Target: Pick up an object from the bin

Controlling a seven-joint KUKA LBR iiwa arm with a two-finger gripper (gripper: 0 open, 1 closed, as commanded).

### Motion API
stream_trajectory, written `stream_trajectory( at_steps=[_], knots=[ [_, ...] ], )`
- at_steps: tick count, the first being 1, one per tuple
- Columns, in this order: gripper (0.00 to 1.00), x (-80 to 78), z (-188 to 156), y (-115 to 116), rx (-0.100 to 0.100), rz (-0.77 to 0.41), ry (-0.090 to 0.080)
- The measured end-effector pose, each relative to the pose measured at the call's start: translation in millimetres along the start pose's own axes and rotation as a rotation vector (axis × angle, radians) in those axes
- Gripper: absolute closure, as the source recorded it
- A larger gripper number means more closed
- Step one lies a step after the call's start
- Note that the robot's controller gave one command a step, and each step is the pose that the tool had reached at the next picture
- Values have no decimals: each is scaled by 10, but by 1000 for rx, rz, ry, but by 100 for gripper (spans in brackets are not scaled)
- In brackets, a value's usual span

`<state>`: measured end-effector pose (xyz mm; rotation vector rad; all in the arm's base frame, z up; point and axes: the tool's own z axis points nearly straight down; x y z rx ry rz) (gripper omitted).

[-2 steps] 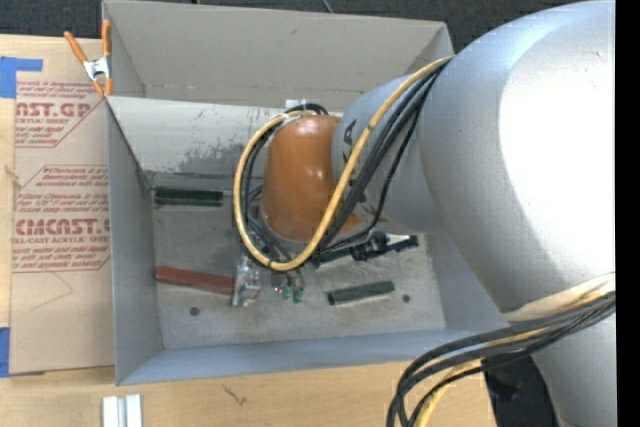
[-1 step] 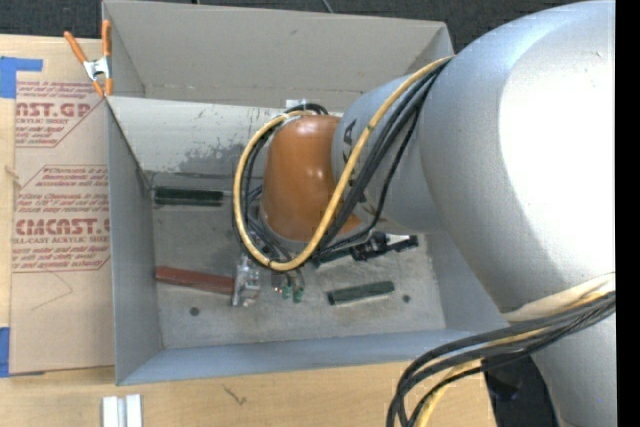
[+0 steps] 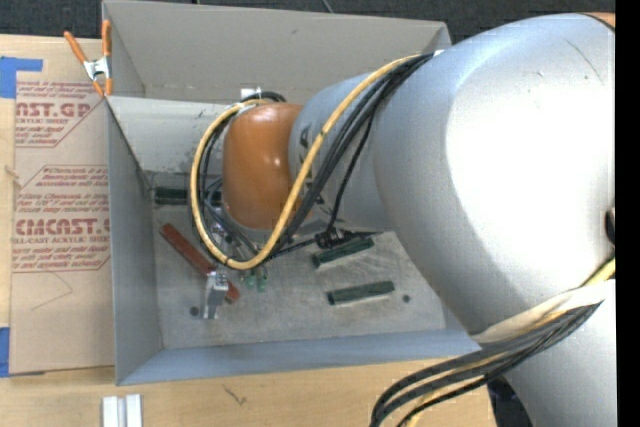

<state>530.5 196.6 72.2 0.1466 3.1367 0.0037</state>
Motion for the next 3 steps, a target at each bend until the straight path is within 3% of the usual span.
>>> stream_trajectory(
  at_steps=[1,2,3],
  knots=[
    [100,-38,-27,2,-4,3,-13],
    [100,-39,-27,2,-4,3,-13],
    [100,-100,-1767,-120,-2,-13,-7]
  ],
)
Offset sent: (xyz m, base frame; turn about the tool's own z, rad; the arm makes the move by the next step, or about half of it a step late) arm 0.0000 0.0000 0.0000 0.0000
